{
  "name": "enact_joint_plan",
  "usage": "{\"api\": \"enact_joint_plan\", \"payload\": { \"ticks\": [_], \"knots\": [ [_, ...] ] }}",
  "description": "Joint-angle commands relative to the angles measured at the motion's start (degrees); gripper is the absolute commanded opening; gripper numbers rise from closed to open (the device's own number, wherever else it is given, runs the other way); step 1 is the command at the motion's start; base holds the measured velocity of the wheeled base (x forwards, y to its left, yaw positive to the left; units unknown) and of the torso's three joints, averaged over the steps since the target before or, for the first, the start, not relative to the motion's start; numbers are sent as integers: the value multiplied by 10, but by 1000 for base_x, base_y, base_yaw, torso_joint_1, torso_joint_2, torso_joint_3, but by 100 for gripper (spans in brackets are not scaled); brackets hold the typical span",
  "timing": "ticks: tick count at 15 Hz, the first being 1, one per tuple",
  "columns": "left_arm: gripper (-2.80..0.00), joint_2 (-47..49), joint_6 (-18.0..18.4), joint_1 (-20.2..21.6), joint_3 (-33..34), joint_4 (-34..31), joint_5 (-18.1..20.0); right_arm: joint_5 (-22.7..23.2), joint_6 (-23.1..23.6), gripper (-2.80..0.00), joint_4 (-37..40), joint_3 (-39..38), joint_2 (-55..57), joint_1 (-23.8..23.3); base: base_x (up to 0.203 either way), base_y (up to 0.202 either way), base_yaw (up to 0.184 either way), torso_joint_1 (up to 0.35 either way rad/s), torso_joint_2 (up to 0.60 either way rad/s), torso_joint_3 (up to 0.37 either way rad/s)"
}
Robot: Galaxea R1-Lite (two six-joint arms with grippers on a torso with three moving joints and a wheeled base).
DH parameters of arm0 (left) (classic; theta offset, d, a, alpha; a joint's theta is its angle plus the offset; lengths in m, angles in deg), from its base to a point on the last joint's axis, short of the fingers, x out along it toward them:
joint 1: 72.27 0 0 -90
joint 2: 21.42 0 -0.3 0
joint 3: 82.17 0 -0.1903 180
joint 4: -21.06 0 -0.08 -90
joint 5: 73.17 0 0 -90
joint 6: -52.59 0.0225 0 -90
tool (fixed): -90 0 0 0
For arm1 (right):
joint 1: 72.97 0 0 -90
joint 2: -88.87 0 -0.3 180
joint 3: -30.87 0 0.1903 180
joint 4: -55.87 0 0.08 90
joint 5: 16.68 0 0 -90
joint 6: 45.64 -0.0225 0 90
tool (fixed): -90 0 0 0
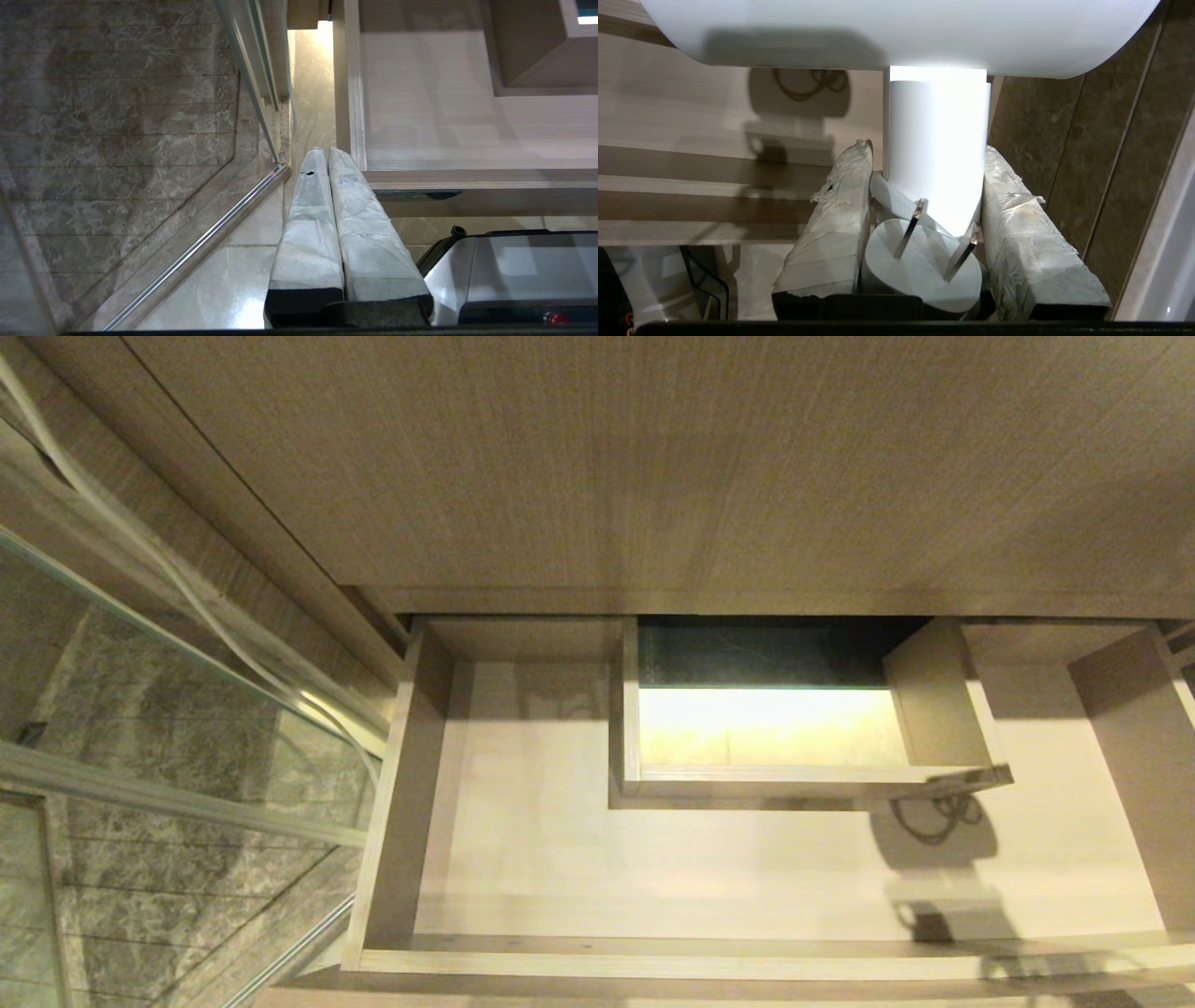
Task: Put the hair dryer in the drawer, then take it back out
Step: Place it on the countertop
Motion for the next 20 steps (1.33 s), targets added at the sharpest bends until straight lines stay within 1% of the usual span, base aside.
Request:
{"api": "enact_joint_plan", "payload": {
  "ticks": [1,14,20],
  "knots": [
    [-280,0,0,0,0,0,0,1,3,-280,1,1,1,-1,0,0,0,-2,34,41],
    [-280,0,0,0,0,0,0,-3,-2,-280,23,-4,-6,-4,0,0,0,2,9,13],
    [-280,0,0,0,0,0,0,-2,-2,-280,21,-3,-5,-4,0,0,0,0,0,0]
  ]
}}
